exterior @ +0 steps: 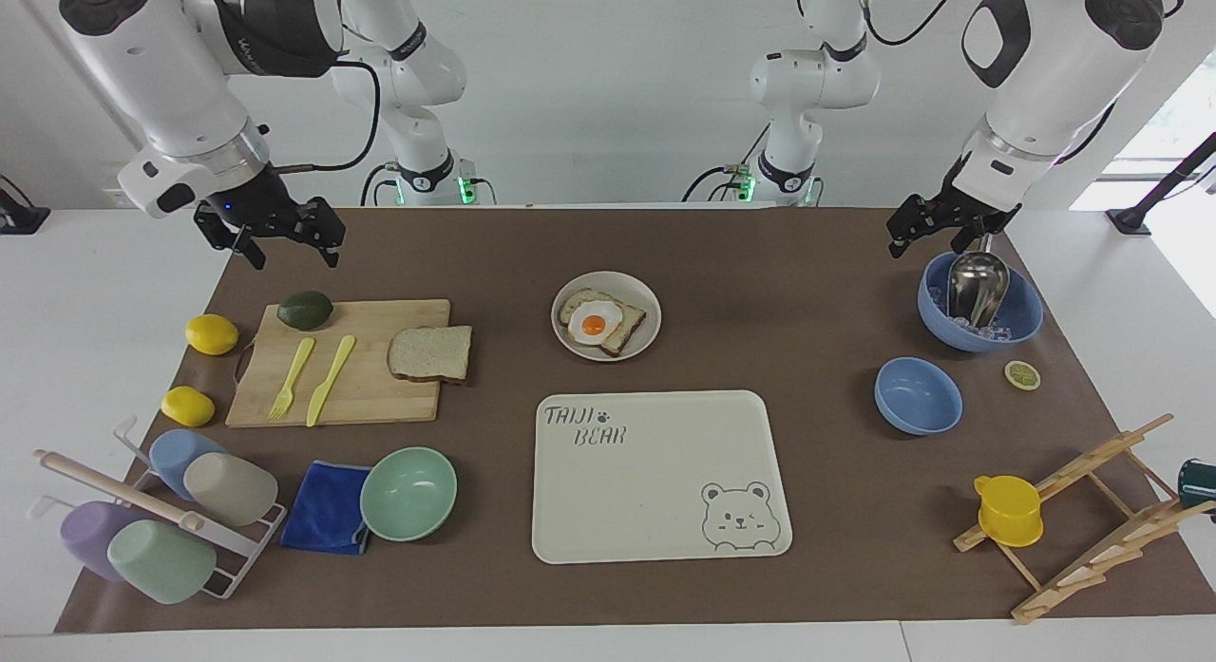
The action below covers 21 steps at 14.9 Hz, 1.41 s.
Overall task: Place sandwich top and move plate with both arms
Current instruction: 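Reach the right gripper to the bread slice on the cutting board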
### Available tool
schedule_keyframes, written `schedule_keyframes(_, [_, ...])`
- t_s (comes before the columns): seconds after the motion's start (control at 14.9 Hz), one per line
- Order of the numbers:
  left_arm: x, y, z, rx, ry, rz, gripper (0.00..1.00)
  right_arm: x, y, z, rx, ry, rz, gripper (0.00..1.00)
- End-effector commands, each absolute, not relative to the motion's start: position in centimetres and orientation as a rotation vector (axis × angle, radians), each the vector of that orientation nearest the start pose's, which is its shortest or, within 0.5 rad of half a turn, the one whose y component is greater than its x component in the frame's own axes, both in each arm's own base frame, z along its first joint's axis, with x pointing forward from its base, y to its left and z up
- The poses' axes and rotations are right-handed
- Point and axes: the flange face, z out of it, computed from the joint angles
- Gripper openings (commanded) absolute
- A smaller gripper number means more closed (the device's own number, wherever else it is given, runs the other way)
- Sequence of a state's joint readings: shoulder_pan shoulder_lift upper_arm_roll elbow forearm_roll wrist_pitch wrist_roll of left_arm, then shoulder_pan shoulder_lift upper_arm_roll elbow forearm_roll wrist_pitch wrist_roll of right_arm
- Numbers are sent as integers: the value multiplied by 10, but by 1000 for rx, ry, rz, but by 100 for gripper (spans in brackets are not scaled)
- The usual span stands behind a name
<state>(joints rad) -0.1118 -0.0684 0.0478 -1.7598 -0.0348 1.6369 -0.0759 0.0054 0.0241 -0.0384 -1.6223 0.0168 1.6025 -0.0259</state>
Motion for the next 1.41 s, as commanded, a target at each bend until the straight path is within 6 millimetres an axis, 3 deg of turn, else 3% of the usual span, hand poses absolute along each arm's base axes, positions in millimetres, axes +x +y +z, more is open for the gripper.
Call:
schedule_keyframes(0.0, [532,-35,581,-3176,-27,80,100,566,-18,589,-3132,15,60,100])
schedule_keyframes(0.2, [532,-35,581,-3176,-24,80,100,562,-14,586,-3130,133,75,100])
schedule_keyframes(0.4, [532,-35,581,-3176,-24,80,100,554,-12,575,-3126,119,113,100])
schedule_keyframes(0.54, [532,-35,581,-3176,-24,80,100,554,-3,566,-3141,51,61,100])
schedule_keyframes(0.67, [532,-35,581,-3176,-22,80,100,555,24,547,-3222,-55,53,100])
schedule_keyframes(0.74, [532,-35,581,-3176,-27,80,100,560,36,533,-3273,-117,64,100])
schedule_keyframes(0.8, [532,-35,581,-3176,-27,80,100,566,52,506,-3307,-146,85,100])
schedule_keyframes(0.94, [532,-35,582,-3176,-27,77,100,572,72,459,-3350,-95,116,100])
schedule_keyframes(1.07, [532,-35,581,-3176,-24,80,100,579,109,427,-3403,-255,81,100])
schedule_keyframes(1.27, [532,-36,582,-3176,-22,77,100,586,136,390,-3490,-424,53,100])
schedule_keyframes(1.34, [532,-36,581,-3176,-22,80,100,579,163,375,-3505,-432,50,100])
